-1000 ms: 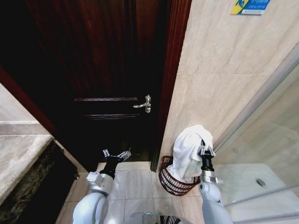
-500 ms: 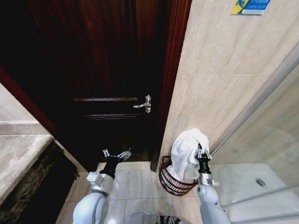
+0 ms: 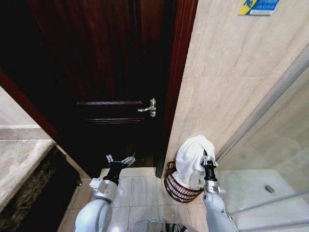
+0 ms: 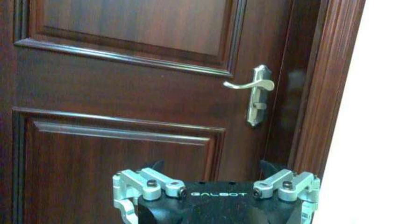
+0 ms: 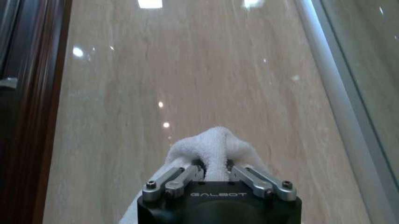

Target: Discard the used towel into the hamper.

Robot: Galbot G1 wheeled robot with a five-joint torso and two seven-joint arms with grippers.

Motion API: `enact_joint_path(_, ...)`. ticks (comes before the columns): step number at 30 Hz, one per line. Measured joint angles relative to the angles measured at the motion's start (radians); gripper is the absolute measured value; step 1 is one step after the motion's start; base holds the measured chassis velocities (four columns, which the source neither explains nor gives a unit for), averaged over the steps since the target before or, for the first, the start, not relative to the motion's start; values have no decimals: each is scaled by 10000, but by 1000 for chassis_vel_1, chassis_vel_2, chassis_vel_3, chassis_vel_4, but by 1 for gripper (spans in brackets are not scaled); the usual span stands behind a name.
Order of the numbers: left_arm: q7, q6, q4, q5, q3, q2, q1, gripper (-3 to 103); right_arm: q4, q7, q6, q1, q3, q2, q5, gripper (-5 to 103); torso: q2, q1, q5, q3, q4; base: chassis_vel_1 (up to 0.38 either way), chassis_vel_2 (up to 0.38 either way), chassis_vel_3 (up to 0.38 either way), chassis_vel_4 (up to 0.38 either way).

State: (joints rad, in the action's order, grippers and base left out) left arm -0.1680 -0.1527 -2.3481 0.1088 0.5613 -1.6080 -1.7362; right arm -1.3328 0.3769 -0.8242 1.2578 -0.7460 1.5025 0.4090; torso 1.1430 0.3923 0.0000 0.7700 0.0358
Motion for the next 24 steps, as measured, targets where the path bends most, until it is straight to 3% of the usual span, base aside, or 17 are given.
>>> enact_joint_path(24, 0, 0, 0, 0, 0, 0, 1, 100, 913, 171, 2, 45, 219, -74, 370, 13, 0, 0, 0, 0, 0, 0, 0, 0, 0)
